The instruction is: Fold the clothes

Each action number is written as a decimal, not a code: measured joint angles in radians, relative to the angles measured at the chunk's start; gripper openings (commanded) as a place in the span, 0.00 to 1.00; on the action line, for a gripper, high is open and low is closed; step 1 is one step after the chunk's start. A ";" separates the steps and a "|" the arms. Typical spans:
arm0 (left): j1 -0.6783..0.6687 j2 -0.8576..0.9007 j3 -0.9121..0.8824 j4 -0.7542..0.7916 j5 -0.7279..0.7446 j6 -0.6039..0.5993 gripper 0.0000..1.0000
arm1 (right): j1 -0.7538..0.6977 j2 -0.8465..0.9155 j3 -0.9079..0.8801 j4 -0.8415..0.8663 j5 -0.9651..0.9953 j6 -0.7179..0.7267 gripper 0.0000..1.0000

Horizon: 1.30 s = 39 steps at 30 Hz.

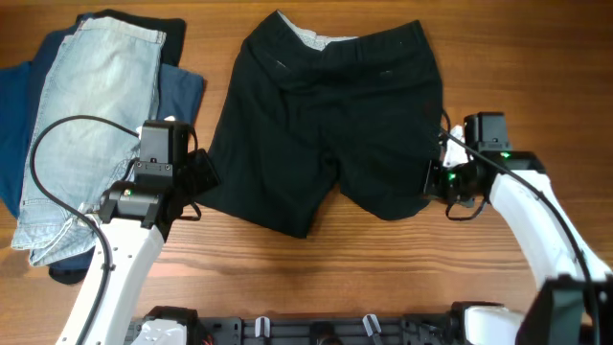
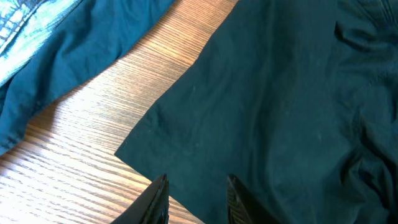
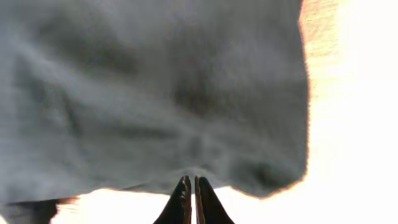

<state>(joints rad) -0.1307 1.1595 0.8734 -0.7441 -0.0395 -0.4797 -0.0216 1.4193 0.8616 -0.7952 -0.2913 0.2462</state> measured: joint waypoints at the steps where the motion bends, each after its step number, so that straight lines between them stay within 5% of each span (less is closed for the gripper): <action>1: 0.000 0.000 0.000 0.000 0.000 0.000 0.30 | 0.000 -0.043 0.015 -0.038 0.029 0.019 0.38; 2: 0.000 0.000 0.000 0.000 0.001 0.000 0.30 | 0.000 -0.076 0.022 -0.066 0.055 0.031 0.54; 3: 0.000 0.000 0.000 0.000 0.001 0.000 0.30 | 0.000 -0.102 0.025 -0.082 0.075 0.044 0.58; 11: 0.000 0.000 0.000 0.001 0.004 0.000 0.30 | -0.001 -0.072 -0.069 0.060 0.148 0.090 0.59; 13: 0.000 0.000 0.000 0.001 0.004 0.000 0.30 | -0.001 -0.049 -0.105 0.134 0.151 0.106 0.53; 16: 0.000 0.000 0.000 -0.002 0.005 0.000 0.30 | -0.001 -0.018 -0.146 0.189 0.155 0.130 0.07; 17: 0.000 0.000 0.000 -0.003 0.004 0.000 0.30 | -0.001 -0.012 -0.150 0.202 0.156 0.132 0.04; 23: 0.000 0.000 0.000 -0.008 0.004 0.000 0.30 | -0.001 -0.008 -0.149 0.184 0.152 0.139 0.04; 31: 0.000 0.000 0.000 -0.011 0.004 0.000 0.30 | -0.001 -0.177 0.005 -0.245 0.141 0.119 0.04; 33: 0.000 0.000 0.000 -0.011 0.005 0.000 0.30 | -0.001 -0.216 0.057 -0.261 0.139 0.114 0.27; 34: 0.000 0.000 0.000 -0.011 0.005 0.000 0.30 | -0.001 -0.225 0.068 -0.248 0.138 0.107 0.29; 36: 0.000 0.000 0.000 -0.011 0.005 0.000 0.30 | -0.001 -0.228 0.080 -0.185 0.136 0.106 0.27; 39: 0.000 0.000 0.000 -0.013 0.005 0.000 0.30 | -0.001 -0.179 0.082 -0.068 0.123 0.107 0.07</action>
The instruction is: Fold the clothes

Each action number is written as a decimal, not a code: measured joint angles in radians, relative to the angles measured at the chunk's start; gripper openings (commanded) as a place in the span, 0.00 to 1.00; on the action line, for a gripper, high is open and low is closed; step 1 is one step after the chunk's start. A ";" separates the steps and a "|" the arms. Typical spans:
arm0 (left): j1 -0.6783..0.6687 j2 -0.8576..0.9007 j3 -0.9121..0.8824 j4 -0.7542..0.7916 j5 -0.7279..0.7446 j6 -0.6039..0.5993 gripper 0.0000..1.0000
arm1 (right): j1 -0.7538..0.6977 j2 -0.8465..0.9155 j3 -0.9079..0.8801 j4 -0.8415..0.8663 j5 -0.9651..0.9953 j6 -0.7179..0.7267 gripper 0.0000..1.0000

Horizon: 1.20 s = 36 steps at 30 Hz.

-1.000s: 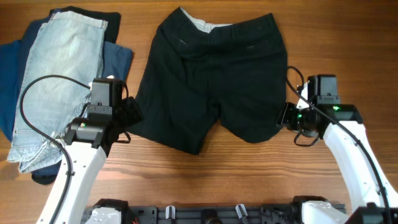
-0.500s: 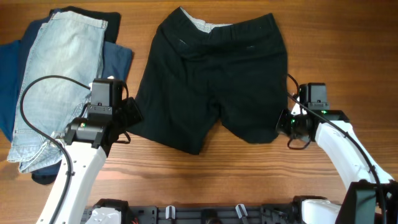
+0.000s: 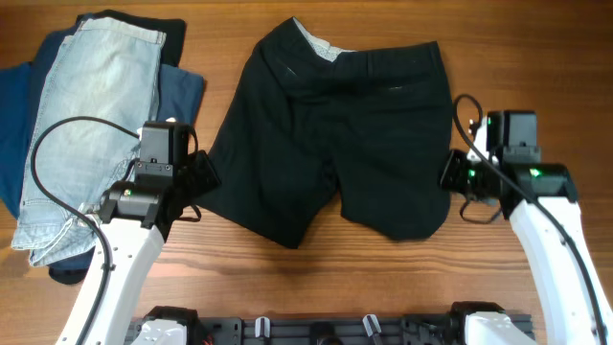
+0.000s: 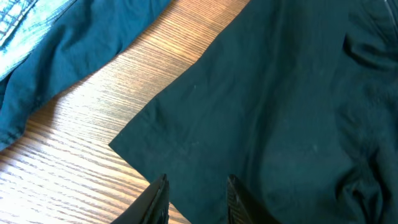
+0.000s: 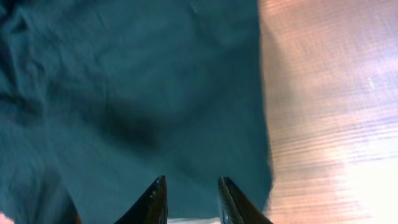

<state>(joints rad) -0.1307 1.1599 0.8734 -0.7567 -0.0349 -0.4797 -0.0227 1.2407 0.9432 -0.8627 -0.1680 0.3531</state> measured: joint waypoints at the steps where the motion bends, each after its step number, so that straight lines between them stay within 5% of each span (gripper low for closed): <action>1: 0.000 0.000 0.000 -0.001 0.000 0.000 0.30 | 0.000 0.027 0.000 0.047 -0.014 -0.002 0.04; 6: 0.000 0.001 0.000 -0.002 0.003 0.000 0.30 | -0.001 0.180 0.002 0.260 -0.142 0.014 0.07; 12: 0.000 0.002 0.000 -0.010 0.003 0.000 0.31 | 0.007 0.175 0.002 0.032 -0.220 -0.109 0.46; 19: 0.000 0.002 0.000 0.012 -0.003 0.000 0.31 | 0.188 0.143 0.002 -0.071 -0.151 -0.228 0.53; 30: 0.000 0.002 0.000 0.014 -0.028 0.000 0.31 | 0.434 0.140 -0.111 -0.012 0.101 0.037 0.82; 33: 0.000 0.002 0.000 0.013 -0.028 0.000 0.31 | 0.436 0.141 -0.166 0.075 0.119 0.113 0.80; 36: 0.000 0.002 0.000 0.013 -0.028 0.000 0.31 | 0.436 0.157 -0.204 0.142 0.128 0.161 0.48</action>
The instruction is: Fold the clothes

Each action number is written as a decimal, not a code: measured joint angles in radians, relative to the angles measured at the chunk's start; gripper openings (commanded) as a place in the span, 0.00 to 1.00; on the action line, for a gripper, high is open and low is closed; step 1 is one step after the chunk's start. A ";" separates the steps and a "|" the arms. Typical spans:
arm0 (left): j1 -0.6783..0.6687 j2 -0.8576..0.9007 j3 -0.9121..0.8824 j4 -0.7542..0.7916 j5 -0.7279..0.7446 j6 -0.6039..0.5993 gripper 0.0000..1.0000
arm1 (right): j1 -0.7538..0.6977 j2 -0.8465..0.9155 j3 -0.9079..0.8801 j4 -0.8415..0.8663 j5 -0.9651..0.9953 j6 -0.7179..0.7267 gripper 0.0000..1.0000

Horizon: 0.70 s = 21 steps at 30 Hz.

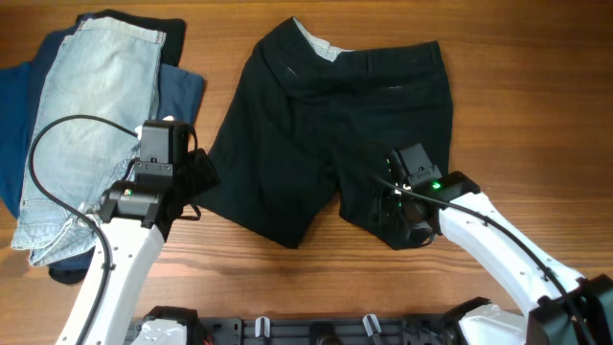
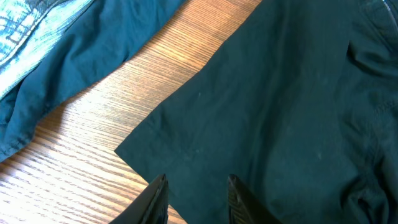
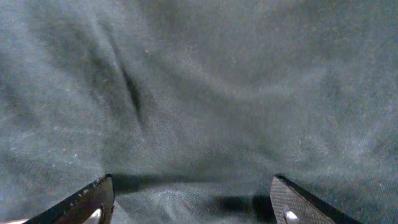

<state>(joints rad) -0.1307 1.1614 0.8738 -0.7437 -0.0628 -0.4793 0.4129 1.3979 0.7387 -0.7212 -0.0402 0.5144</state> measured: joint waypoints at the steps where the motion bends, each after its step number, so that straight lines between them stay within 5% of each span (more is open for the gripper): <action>1: 0.000 0.000 0.000 0.000 0.000 0.000 0.31 | 0.000 0.014 -0.003 0.016 0.001 0.008 0.31; 2: 0.000 0.000 0.000 0.000 0.000 0.000 0.31 | 0.000 0.025 -0.004 0.028 0.003 0.017 0.11; 3: 0.000 0.000 0.000 0.000 0.000 0.000 0.31 | 0.000 0.034 -0.004 0.039 0.005 0.017 0.04; 14: 0.000 0.000 0.000 0.000 0.000 0.000 0.31 | -0.006 0.041 0.022 0.063 0.009 0.031 0.05; 19: 0.000 0.000 0.000 0.000 0.000 0.000 0.31 | -0.159 0.016 0.163 0.212 0.023 -0.071 0.51; 21: 0.000 0.000 0.000 0.007 0.000 0.000 0.31 | -0.232 0.016 0.183 0.348 0.019 -0.124 0.59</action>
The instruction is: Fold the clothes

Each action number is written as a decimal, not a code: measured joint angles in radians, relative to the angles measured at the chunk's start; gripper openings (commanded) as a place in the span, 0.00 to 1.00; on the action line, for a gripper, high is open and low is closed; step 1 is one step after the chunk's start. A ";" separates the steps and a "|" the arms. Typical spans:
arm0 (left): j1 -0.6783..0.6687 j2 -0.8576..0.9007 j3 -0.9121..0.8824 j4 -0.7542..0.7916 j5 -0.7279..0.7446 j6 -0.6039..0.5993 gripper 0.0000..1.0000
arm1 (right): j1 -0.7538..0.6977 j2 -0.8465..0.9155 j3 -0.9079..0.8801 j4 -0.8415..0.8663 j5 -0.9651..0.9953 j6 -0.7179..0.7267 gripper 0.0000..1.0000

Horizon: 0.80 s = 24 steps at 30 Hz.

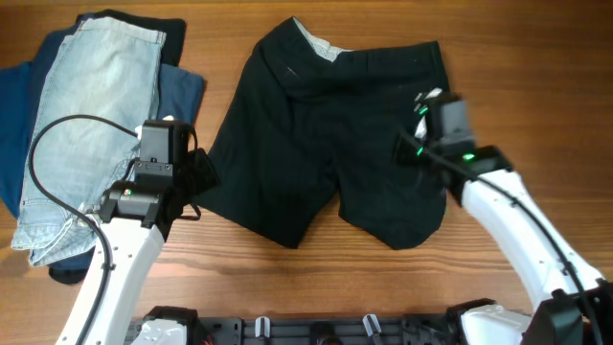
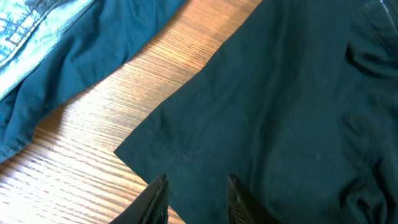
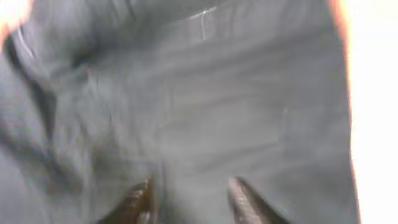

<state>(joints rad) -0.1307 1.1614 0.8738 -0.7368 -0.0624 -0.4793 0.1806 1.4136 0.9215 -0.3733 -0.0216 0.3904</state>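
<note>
Black shorts [image 1: 335,134] lie spread flat on the wooden table [image 1: 536,57], waistband at the far side, both legs toward me. My left gripper [image 2: 194,202] hangs open over the hem corner of the left leg [image 2: 249,124], nothing between its fingers. My right gripper [image 3: 189,199] is open above the right side of the shorts [image 3: 205,99], near the waistband, in a blurred view. In the overhead view the right gripper [image 1: 419,144] sits over the shorts' right half.
A pile of other clothes lies at the far left: light denim jeans [image 1: 86,105] on top of dark blue garments [image 1: 182,91]. A blue garment edge [image 2: 81,56] shows left of the shorts in the left wrist view.
My right gripper has moved from low over the hem of the right leg up to the right side near the waistband. The left gripper and the shorts have not moved.
My right gripper was shut on the shorts' right edge. Then it stood open beside them, and the shorts lay shifted right and flatter. It then hung wide open over the right leg hem, and now over the upper right side. The left gripper stayed open at the left hem.
</note>
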 measured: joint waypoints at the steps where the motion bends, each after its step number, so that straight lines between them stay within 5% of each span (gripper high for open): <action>1: 0.000 0.000 0.000 0.003 0.001 0.000 0.31 | -0.041 0.002 0.004 0.084 -0.004 -0.029 0.64; 6: 0.000 0.010 0.001 0.031 0.042 0.000 0.31 | -0.199 0.133 0.075 0.343 -0.080 -0.150 0.72; 16: 0.000 0.161 0.001 0.035 0.069 0.000 0.31 | -0.262 0.669 0.521 0.356 -0.201 -0.288 0.72; 24: 0.000 0.172 0.001 0.035 0.069 0.000 0.31 | -0.333 0.851 0.638 0.449 -0.312 -0.305 0.70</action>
<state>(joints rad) -0.1307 1.3338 0.8745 -0.7017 0.0071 -0.4797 -0.1524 2.2646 1.5593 0.0753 -0.3340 0.0856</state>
